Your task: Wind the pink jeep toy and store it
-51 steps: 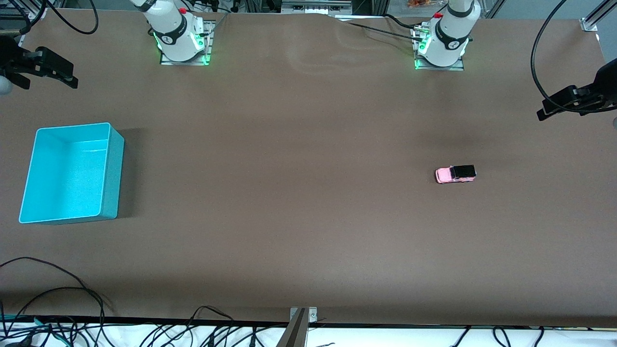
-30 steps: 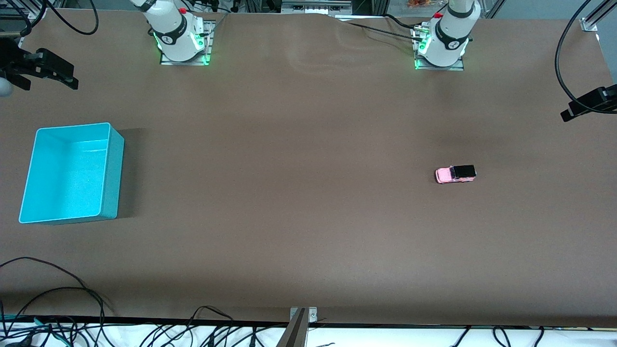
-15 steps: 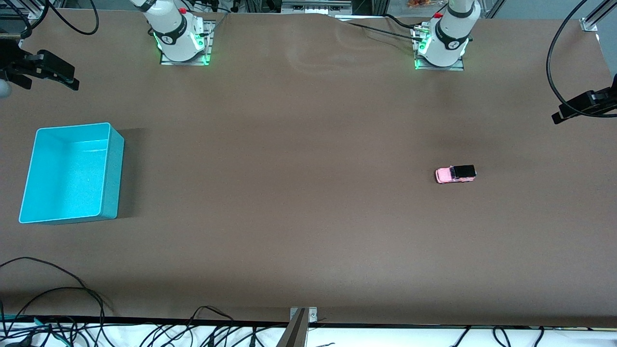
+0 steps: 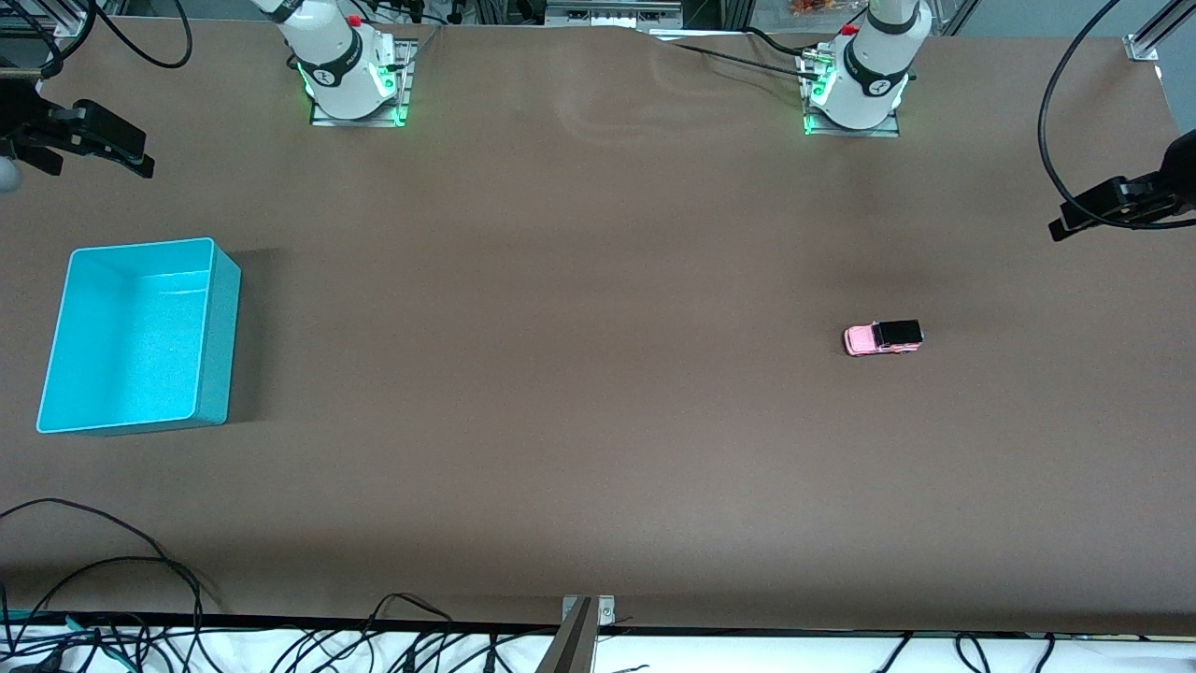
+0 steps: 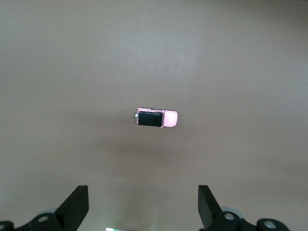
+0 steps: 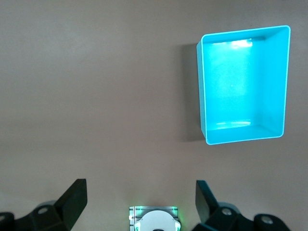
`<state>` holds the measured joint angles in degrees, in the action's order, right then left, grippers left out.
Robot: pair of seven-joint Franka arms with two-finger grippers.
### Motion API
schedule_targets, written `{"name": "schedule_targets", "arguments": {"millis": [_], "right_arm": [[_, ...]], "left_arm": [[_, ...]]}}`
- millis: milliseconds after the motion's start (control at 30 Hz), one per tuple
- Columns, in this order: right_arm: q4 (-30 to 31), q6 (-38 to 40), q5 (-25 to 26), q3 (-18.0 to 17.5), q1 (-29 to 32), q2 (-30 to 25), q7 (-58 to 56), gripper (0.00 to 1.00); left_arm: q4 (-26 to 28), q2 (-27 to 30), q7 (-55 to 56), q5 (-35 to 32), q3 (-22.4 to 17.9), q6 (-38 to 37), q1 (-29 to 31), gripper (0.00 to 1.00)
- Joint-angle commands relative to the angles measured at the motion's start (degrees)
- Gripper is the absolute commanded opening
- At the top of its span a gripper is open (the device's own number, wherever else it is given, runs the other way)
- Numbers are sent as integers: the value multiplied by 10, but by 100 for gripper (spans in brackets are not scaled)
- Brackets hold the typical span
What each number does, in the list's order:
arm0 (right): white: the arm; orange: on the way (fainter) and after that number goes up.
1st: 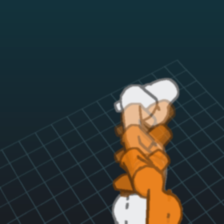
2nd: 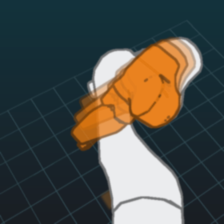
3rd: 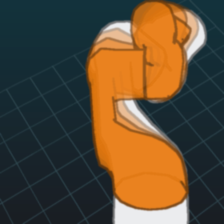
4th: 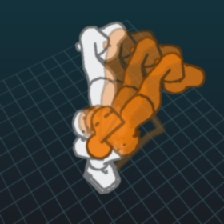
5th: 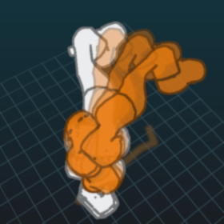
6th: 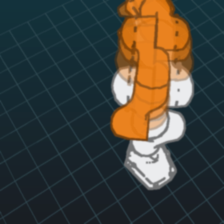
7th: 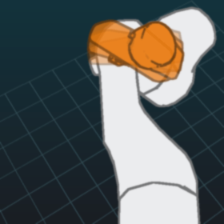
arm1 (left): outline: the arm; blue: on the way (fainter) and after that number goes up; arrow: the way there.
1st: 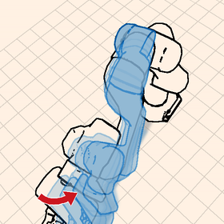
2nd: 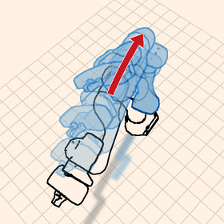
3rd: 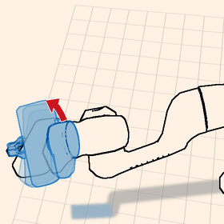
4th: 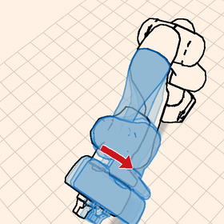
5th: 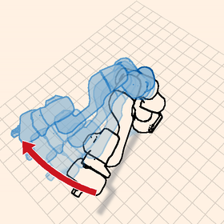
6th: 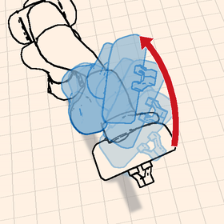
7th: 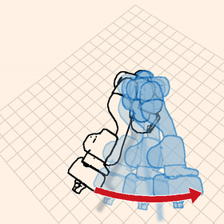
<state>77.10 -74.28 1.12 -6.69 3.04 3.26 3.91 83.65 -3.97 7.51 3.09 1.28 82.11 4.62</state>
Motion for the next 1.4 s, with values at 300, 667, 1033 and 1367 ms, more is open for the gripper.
{"name": "schedule_targets", "arguments": {"millis": [300,667,1033,1367], "right_arm": [[-1,-3,11,-2,3,2,7,100],[19,-5,11,1,6,-4,8,100],[30,-17,12,0,6,-9,15,100],[41,-42,8,-3,4,-13,15,100]], "left_arm": [[-18,-4,-5,3,-1,-8,-7,100],[-18,-1,-2,2,14,-8,-7,100],[-12,-4,-5,1,19,-9,-7,100],[41,2,-7,-4,16,20,-7,100]]}}
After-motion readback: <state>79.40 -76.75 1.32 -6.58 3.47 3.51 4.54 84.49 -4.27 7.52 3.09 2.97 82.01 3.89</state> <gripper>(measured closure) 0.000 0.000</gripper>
